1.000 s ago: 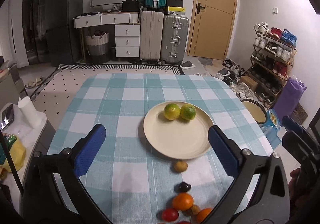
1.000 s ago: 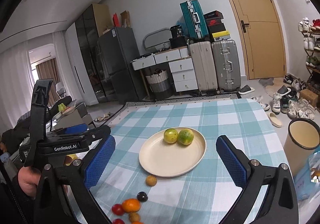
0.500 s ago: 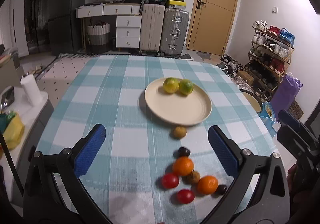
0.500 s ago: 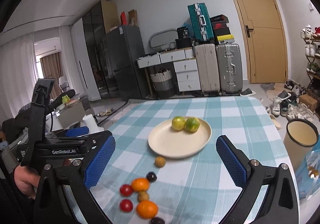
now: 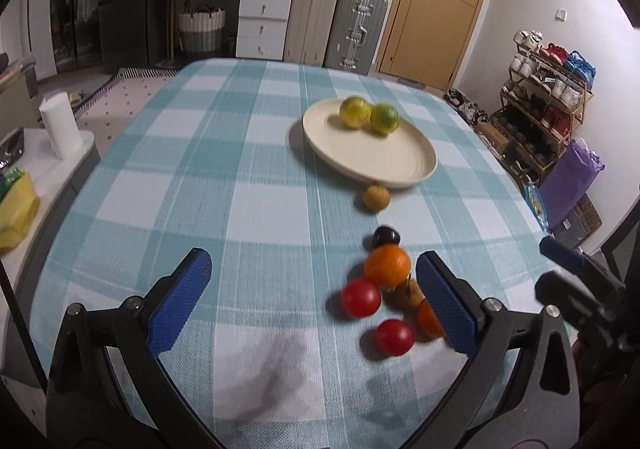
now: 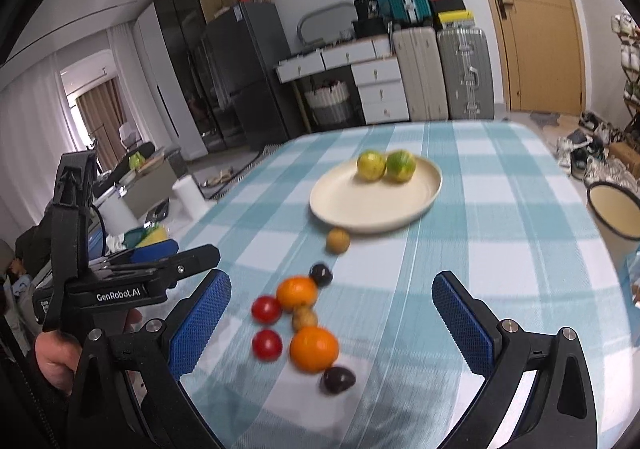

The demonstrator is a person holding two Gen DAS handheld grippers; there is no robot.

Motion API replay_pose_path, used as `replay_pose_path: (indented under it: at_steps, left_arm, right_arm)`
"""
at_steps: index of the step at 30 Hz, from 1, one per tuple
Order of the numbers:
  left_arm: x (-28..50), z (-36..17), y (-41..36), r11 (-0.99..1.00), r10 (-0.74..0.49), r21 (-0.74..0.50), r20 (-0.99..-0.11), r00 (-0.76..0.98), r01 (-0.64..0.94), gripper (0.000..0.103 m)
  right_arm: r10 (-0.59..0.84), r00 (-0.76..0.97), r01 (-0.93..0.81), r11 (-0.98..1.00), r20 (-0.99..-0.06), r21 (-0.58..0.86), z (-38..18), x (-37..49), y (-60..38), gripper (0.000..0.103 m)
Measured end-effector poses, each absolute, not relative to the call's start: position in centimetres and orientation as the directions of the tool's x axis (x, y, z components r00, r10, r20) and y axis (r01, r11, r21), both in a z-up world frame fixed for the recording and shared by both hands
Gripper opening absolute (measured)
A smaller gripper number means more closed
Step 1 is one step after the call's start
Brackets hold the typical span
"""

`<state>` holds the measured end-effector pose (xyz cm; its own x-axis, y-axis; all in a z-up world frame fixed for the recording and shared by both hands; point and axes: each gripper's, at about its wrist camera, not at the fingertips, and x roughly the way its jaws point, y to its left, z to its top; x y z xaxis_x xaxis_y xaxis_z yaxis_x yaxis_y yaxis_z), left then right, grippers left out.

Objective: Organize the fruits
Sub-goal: 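Lower the right tool onto the dark plum and close it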

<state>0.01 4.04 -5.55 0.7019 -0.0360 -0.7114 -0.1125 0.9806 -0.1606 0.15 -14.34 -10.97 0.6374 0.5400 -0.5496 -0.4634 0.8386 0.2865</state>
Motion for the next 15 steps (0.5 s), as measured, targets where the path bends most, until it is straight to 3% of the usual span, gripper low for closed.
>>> replay_pose_path:
  at_steps: [15]
  left_arm:
    - [0.6,-10.2,4.3,0.972,-0.077,-0.199,-0.771,0.632,-0.125,0.102]
  right_arm:
    - [0.528,0.515,-0.461,0.835,-0.675,0.301,-16.5,-1.5,-13.8,0.103]
